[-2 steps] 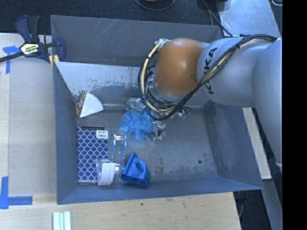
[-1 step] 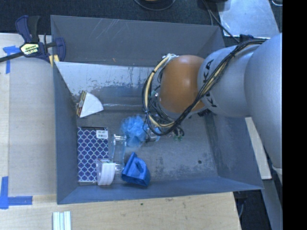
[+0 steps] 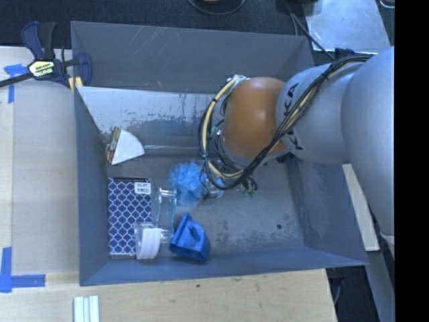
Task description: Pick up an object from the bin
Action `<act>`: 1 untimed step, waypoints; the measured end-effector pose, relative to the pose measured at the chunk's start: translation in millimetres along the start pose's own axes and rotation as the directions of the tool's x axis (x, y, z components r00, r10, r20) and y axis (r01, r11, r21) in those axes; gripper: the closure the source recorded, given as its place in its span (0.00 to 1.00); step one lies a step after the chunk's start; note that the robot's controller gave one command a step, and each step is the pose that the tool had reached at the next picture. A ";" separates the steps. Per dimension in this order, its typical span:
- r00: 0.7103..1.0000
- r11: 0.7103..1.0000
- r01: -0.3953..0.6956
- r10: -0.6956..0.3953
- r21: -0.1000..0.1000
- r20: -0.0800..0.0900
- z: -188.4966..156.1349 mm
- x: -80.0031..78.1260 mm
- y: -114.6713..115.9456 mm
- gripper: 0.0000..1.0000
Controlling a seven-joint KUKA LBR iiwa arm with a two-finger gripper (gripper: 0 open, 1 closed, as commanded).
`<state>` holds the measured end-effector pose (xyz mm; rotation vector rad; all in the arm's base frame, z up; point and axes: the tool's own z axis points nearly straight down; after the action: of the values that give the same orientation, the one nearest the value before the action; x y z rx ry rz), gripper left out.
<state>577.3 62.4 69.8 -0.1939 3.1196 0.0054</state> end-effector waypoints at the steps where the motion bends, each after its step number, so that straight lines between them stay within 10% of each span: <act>1: 1.000 1.000 0.000 0.000 0.000 -0.002 -2.2 0.6 0.0 1.00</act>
Offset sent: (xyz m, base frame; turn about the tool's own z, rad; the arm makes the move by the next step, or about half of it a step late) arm 0.0000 -0.0001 0.0227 0.0000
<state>576.7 62.4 72.0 -0.1945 3.1218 0.0052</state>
